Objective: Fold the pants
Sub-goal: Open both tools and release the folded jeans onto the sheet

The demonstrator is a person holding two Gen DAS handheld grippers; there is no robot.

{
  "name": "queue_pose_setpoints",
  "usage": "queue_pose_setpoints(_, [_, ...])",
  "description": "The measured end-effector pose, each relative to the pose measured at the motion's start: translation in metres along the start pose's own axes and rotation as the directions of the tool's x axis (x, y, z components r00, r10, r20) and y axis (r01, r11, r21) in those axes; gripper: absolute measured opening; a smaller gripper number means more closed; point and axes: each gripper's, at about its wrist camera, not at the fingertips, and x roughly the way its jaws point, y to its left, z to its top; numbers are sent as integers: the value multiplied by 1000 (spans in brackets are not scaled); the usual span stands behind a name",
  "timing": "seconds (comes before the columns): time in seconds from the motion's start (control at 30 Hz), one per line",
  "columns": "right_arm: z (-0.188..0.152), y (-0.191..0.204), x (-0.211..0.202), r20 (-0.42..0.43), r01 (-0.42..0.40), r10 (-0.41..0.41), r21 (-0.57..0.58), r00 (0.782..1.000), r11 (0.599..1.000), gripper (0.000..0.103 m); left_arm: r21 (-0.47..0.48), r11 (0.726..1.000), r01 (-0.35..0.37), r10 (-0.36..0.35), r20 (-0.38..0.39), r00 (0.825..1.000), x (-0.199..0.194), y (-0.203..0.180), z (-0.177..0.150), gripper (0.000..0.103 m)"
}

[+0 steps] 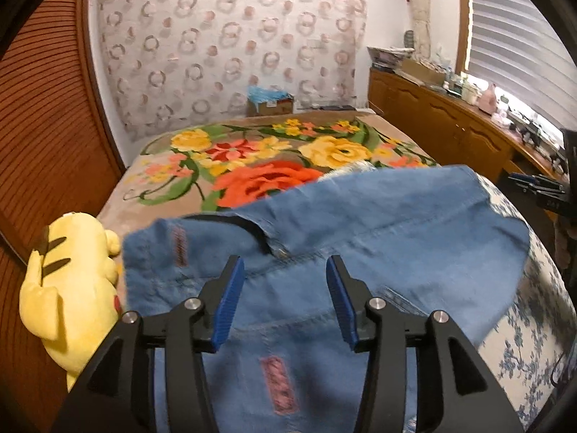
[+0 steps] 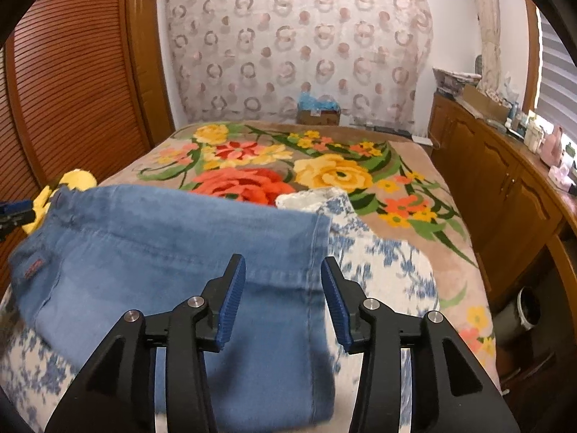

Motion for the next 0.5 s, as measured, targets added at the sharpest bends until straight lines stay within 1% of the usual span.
queue_pose_setpoints(0.17, [-23,-1,-10,-37,1,0,12,999,1000,46,3,999,39,-39,-29,999,2,-22,-17,46])
queue_pose_setpoints(0.27, [-38,-6,-15,-57,13,-12,27,998,1000,47,6,999,51,-51,-42,998,1,-27,-25,46])
queue_pose_setpoints(0.37, [-52,-13,-20,-80,14,-9,56,997,998,47,2,998,56,-56,-50,997,-1,-30,-32,46])
queue_pose_setpoints(0.5, [-68,-16,-22,-111,-4,14,86,994,996,48,-11,999,52,-53,-63,997,-2,-31,-43,46])
